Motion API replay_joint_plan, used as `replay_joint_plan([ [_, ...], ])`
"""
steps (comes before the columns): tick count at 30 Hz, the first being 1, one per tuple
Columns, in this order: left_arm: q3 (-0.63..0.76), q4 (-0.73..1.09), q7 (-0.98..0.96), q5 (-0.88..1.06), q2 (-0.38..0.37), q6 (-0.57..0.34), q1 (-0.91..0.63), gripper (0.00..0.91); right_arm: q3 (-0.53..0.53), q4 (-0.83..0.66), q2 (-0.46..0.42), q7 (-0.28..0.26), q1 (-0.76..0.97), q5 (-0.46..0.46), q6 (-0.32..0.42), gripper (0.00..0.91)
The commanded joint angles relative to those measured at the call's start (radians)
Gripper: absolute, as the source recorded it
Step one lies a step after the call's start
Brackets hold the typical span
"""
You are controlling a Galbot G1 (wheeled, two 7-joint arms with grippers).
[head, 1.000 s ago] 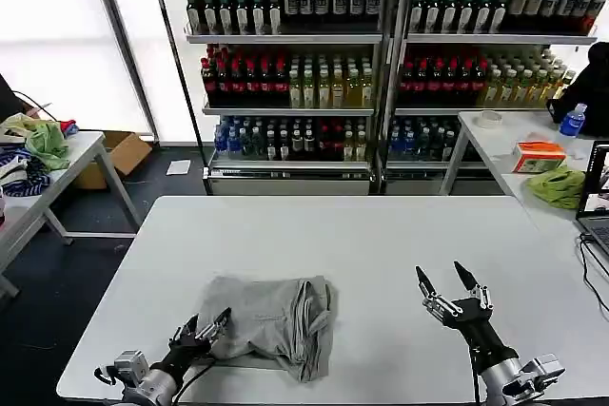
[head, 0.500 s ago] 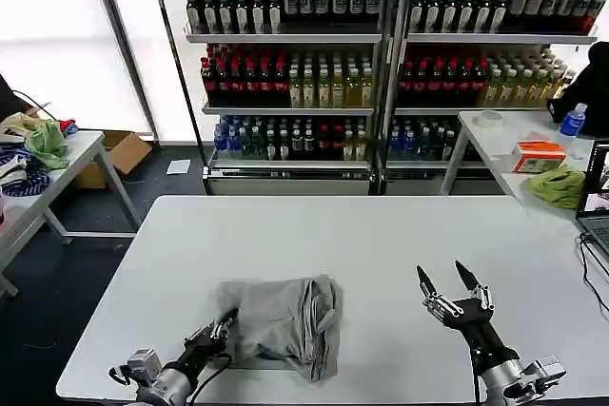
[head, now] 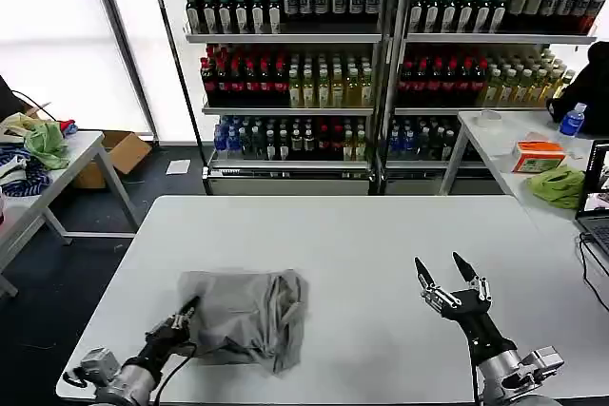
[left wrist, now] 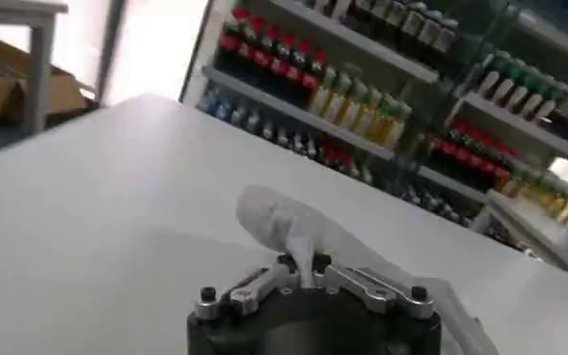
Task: Fold and organize the clothes.
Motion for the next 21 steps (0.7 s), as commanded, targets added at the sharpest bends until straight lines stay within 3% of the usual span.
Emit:
replay_joint_plan([
  [1,-0.388,0.036,0.048,-0.058,0.206,0.029,0.055,0.010,-0.010,-0.012,-0.001,0.001,0.032,0.012,0.003,0.907],
  [6,-0.552,0.046,0.060,-0.125,0.375,0.046,0.116,0.010,-0.021,-0.032,-0.006,-0.001,0.046,0.025,0.018,0.907],
  [9,-0.572,0.032,0.062,-0.135,0.425,0.064,0.132,0.010,-0.023,-0.047,-0.008,-0.001,0.056,0.036,0.023,0.907],
  [17,-0.469,-0.074,0.031,-0.157,0.407,0.121,0.040,0.000,-0.028,-0.071,-0.024,-0.001,0.068,0.039,0.028,0.907],
  [21,-0.330,-0.155,-0.095,-0.358,0.338,0.131,-0.011,0.010,-0.028,-0.079,-0.025,-0.002,0.062,0.027,0.028,0.907],
])
